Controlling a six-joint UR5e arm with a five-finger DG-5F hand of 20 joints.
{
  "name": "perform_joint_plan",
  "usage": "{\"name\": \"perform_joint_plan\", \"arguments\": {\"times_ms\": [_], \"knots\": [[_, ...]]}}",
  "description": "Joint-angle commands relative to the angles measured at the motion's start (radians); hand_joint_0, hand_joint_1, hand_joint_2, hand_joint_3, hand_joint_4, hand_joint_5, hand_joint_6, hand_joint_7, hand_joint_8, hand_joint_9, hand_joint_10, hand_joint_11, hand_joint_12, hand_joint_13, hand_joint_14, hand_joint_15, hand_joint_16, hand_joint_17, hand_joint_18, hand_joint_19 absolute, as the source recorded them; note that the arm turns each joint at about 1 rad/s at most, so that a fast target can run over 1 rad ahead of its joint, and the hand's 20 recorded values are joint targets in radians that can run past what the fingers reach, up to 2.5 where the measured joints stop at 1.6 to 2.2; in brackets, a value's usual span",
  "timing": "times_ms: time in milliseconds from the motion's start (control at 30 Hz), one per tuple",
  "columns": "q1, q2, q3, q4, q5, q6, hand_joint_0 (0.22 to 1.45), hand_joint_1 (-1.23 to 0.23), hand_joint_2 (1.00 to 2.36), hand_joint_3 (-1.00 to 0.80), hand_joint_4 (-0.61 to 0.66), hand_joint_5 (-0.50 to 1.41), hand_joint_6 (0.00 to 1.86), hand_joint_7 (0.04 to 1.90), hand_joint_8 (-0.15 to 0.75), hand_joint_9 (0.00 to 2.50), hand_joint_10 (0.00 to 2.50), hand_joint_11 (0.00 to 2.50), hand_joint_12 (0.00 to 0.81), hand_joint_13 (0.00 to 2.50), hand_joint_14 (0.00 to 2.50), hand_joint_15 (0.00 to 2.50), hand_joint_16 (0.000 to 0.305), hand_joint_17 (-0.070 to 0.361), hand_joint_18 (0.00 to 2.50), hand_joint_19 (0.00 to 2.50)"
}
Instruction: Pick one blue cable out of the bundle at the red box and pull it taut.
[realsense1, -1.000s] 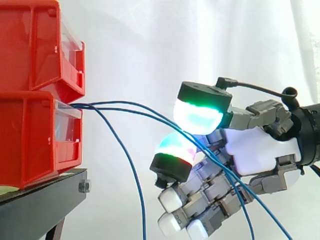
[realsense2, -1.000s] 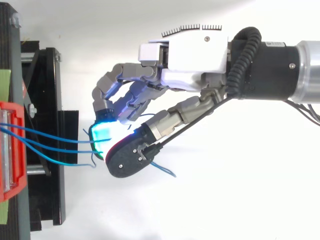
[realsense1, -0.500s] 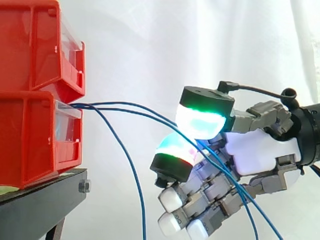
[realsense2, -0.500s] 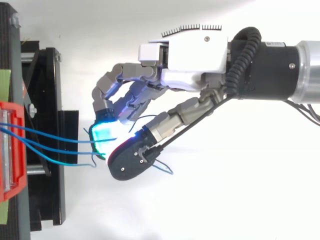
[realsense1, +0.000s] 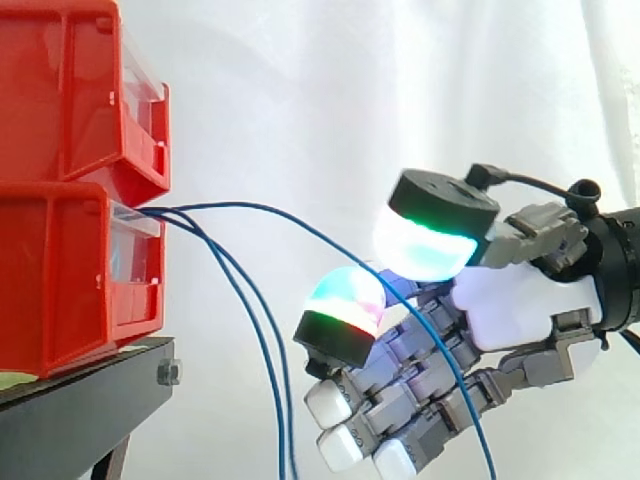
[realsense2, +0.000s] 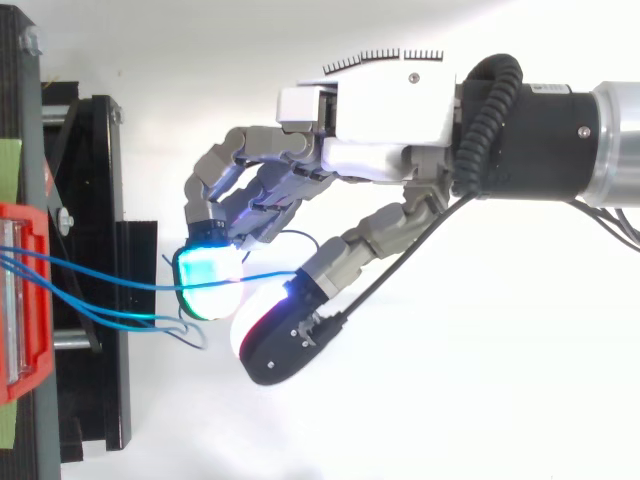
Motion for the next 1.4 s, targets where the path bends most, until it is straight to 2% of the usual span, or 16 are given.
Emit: {"name": "perform_joint_plan", "arguments": {"times_ms": [0, 200, 367, 567, 967, 1367], "knots": [[0.0, 0.0, 0.0, -0.001, 0.0, 0.001, 0.47, -0.78, 1.0, -0.5, 0.15, -0.17, 0.93, 0.9, 0.401, 0.67, 0.01, 0.45, 0.33, 0.62, 0.01, 0.34, 0.062, 0.141, 0.68, 0.32], [0.001, 0.0, 0.0, -0.001, 0.0, 0.001, 0.55, -0.61, 1.0, -0.5, 0.12, -0.16, 0.9, 0.97, 0.387, 0.72, 0.01, 0.44, 0.302, 0.59, 0.01, 0.34, 0.056, 0.126, 0.62, 0.38], [0.0, 0.0, 0.0, 0.001, 0.0, 0.0, 0.57, -0.58, 1.01, -0.38, 0.11, -0.15, 0.88, 0.98, 0.381, 0.73, 0.01, 0.43, 0.295, 0.57, 0.01, 0.35, 0.055, 0.124, 0.56, 0.42], [0.0, 0.0, 0.0, -0.001, -0.003, 0.003, 0.57, -0.61, 1.01, -0.3, 0.13, -0.15, 0.88, 1.04, 0.389, 0.73, 0.01, 0.45, 0.304, 0.56, 0.01, 0.34, 0.055, 0.124, 0.56, 0.42], [0.0, 0.0, 0.003, -0.001, -0.003, 0.003, 0.59, -0.75, 1.01, -0.11, 0.16, -0.14, 0.93, 1.02, 0.408, 0.74, 0.01, 0.47, 0.333, 0.6, 0.01, 0.32, 0.061, 0.136, 0.65, 0.36], [0.0, 0.002, 0.023, -0.002, 0.003, 0.003, 0.64, -0.84, 1.02, -0.06, 0.06, -0.14, 0.92, 1.19, 0.385, 0.77, 0.01, 0.51, 0.319, 0.6, 0.01, 0.31, 0.055, 0.124, 0.64, 0.33]]}}
